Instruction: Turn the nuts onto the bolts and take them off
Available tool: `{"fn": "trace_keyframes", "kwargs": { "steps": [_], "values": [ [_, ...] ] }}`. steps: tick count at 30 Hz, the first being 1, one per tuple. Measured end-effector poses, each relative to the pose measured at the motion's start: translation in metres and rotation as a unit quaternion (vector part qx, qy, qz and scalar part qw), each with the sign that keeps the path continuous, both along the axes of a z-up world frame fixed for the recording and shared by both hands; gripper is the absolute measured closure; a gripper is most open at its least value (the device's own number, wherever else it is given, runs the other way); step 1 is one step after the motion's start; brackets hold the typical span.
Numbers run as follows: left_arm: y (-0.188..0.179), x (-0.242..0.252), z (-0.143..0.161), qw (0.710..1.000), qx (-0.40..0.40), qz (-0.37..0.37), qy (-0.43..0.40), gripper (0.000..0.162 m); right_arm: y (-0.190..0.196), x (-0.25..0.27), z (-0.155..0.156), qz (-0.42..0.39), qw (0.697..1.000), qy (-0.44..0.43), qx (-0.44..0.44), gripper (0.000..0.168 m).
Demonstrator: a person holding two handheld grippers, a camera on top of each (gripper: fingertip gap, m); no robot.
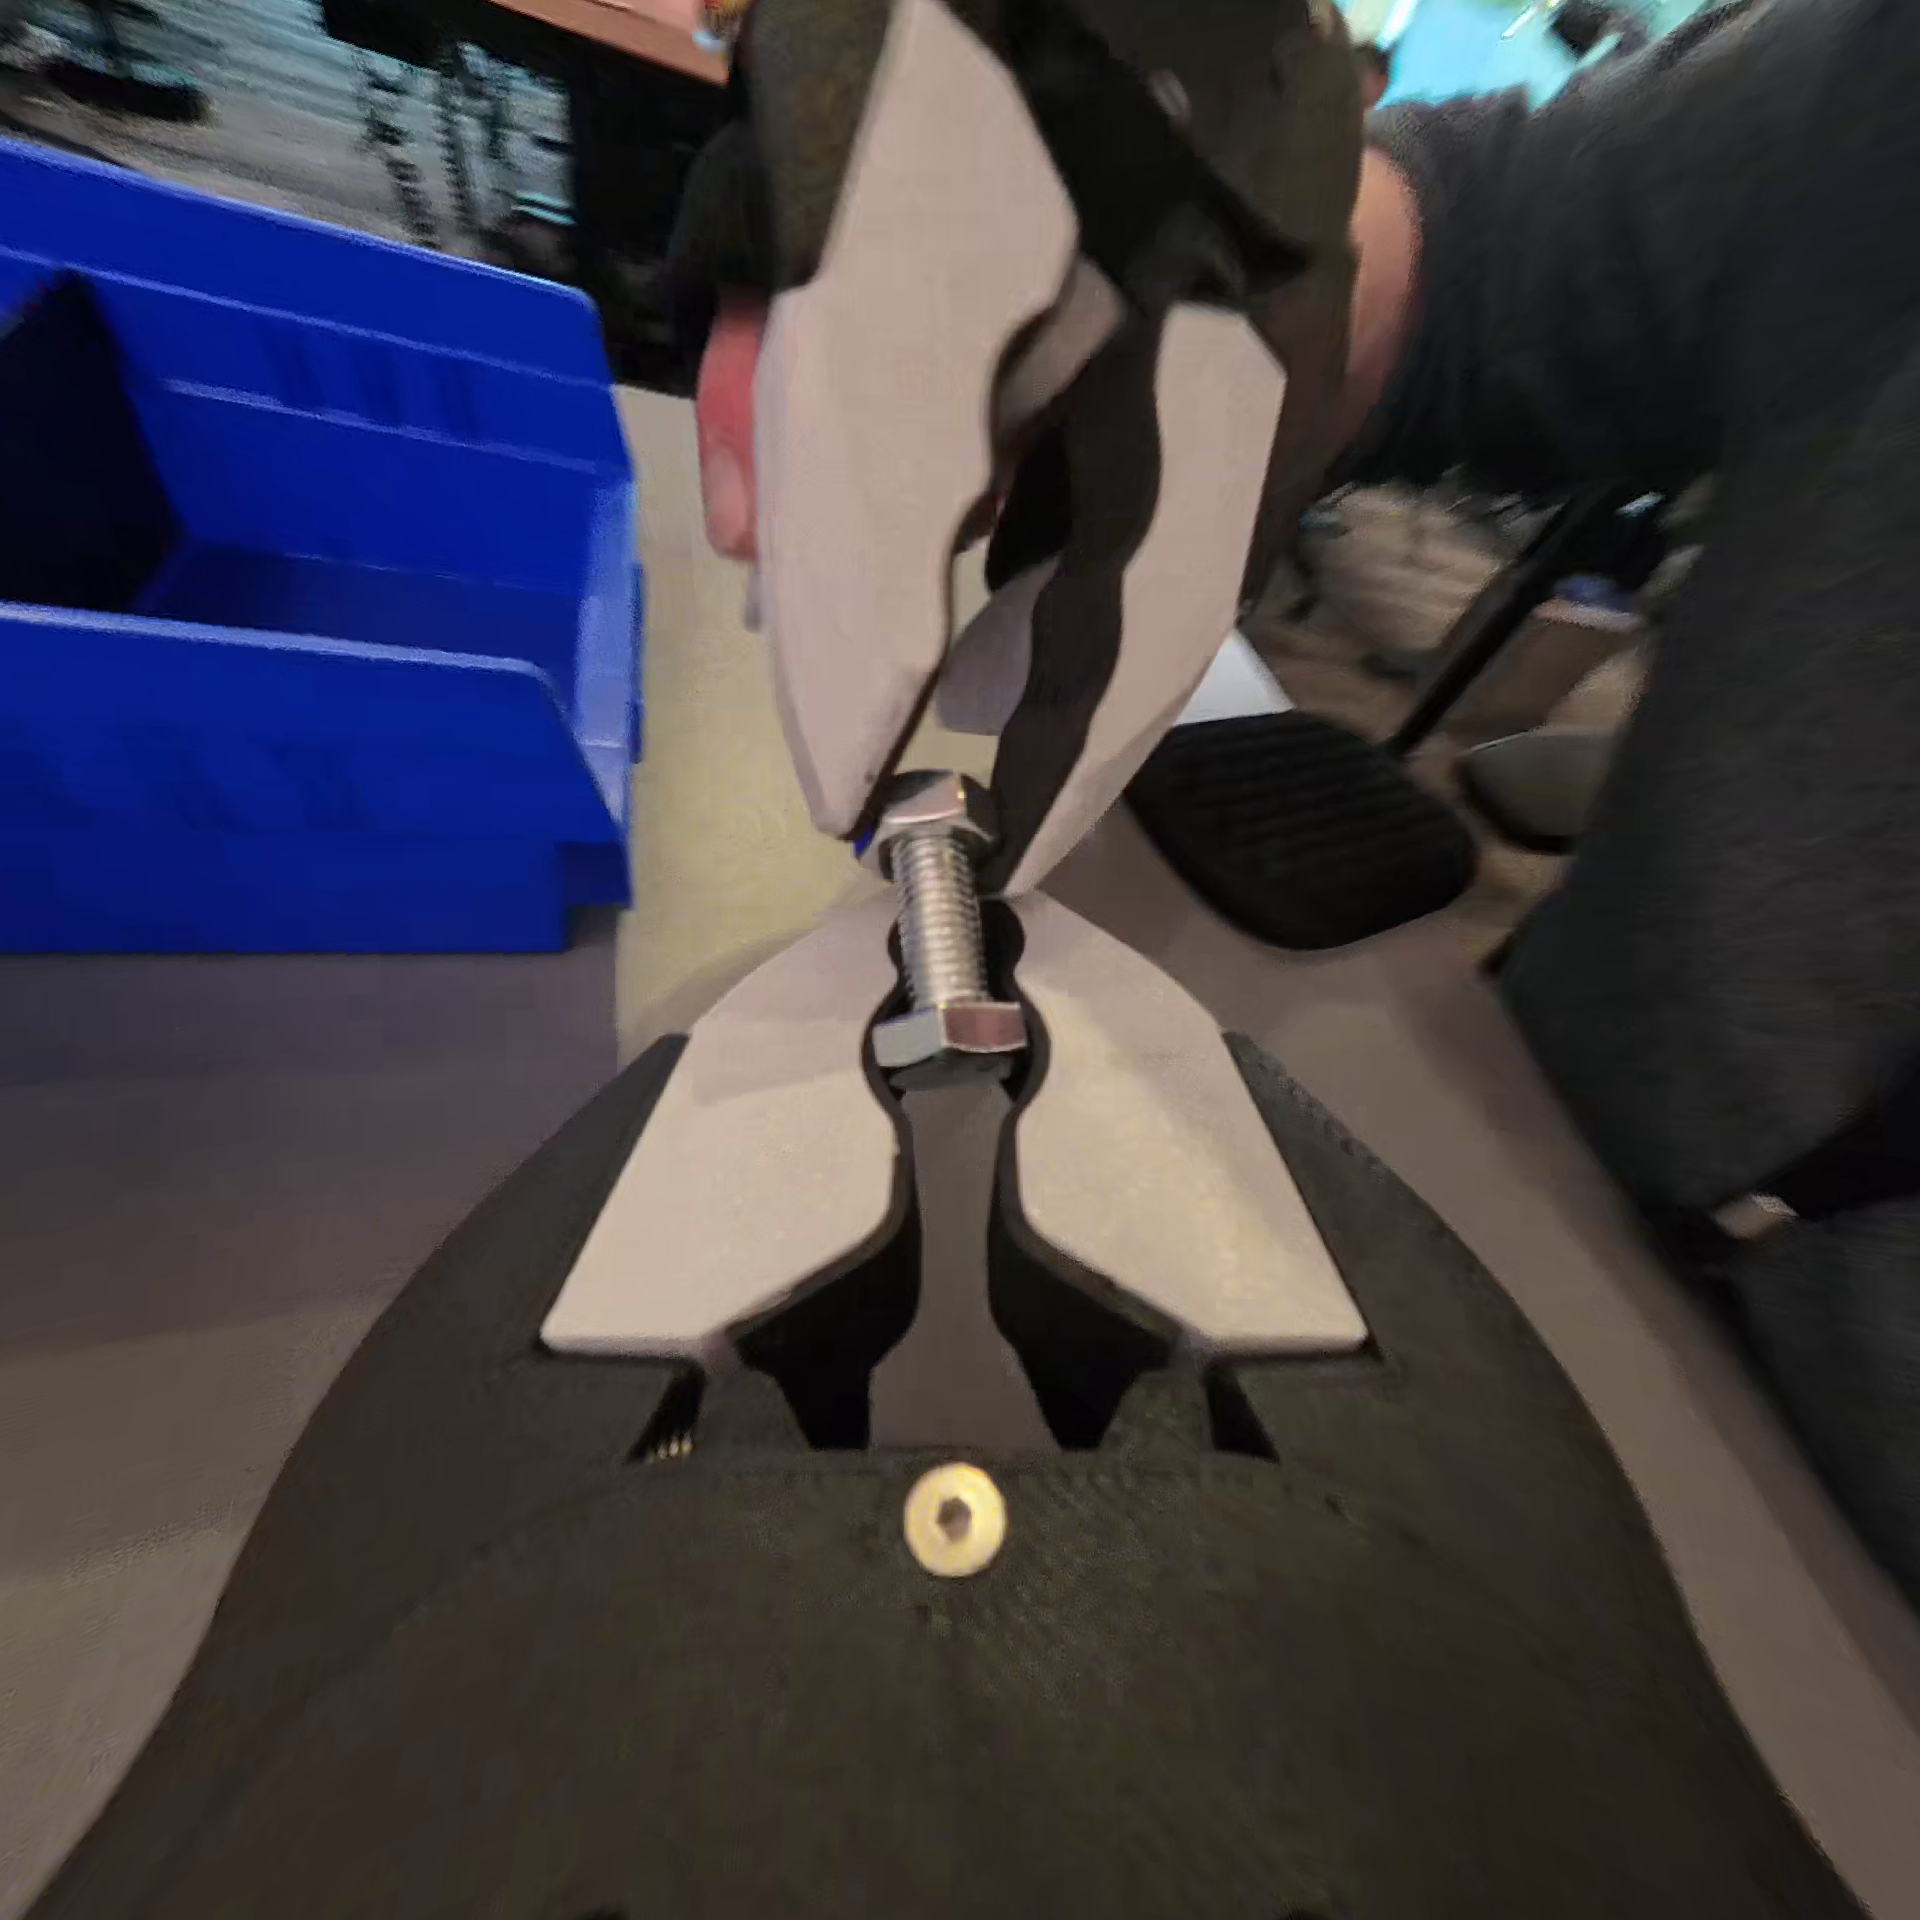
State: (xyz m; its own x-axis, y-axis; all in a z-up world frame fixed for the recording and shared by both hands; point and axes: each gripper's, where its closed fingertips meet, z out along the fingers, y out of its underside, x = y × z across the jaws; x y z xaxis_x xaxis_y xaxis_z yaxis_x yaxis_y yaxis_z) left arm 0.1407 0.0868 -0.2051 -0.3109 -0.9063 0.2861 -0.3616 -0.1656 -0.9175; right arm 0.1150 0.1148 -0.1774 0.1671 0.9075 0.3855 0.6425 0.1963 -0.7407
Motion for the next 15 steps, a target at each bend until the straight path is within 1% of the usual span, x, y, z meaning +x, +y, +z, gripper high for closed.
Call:
{"fn": "trace_keyframes", "kwargs": {
  "steps": [1,2,3,4,5,6,9,10,12,15],
  "values": [
    [-0.004,-0.001,0.001,0.999,-0.032,-0.019,-0.001,0.153,0.000,0.000,0.000,0.017,0.996,-0.043,0.076,0.150],
    [-0.008,-0.003,0.001,0.997,-0.062,-0.040,0.001,0.152,0.000,-0.001,0.000,0.036,0.985,-0.086,0.148,0.150],
    [-0.011,-0.004,0.001,0.996,-0.078,-0.052,-0.003,0.152,0.000,-0.002,0.000,0.049,0.972,-0.119,0.197,0.150],
    [-0.012,-0.005,0.002,0.994,-0.089,-0.057,-0.008,0.152,0.000,-0.002,0.000,0.056,0.964,-0.136,0.220,0.150],
    [-0.012,-0.006,0.003,0.993,-0.101,-0.063,-0.010,0.152,0.001,-0.002,0.001,0.057,0.963,-0.140,0.224,0.150],
    [-0.011,-0.006,0.004,0.993,-0.099,-0.059,-0.012,0.152,0.002,-0.002,0.001,0.054,0.966,-0.135,0.216,0.149],
    [-0.005,-0.005,0.001,0.998,-0.057,-0.037,-0.006,0.153,0.004,0.000,0.004,0.030,0.986,-0.084,0.143,0.128],
    [-0.001,-0.004,-0.003,0.999,-0.036,-0.020,0.002,0.153,0.003,0.001,0.006,0.021,0.993,-0.055,0.101,0.128],
    [0.001,-0.003,-0.001,1.000,-0.023,-0.010,-0.004,0.153,0.004,0.004,0.012,-0.004,1.000,0.004,0.021,0.127],
    [0.009,-0.001,-0.002,1.000,0.023,0.020,-0.003,0.153,0.004,0.006,0.012,-0.034,0.992,0.067,-0.098,0.131]
  ]
}}
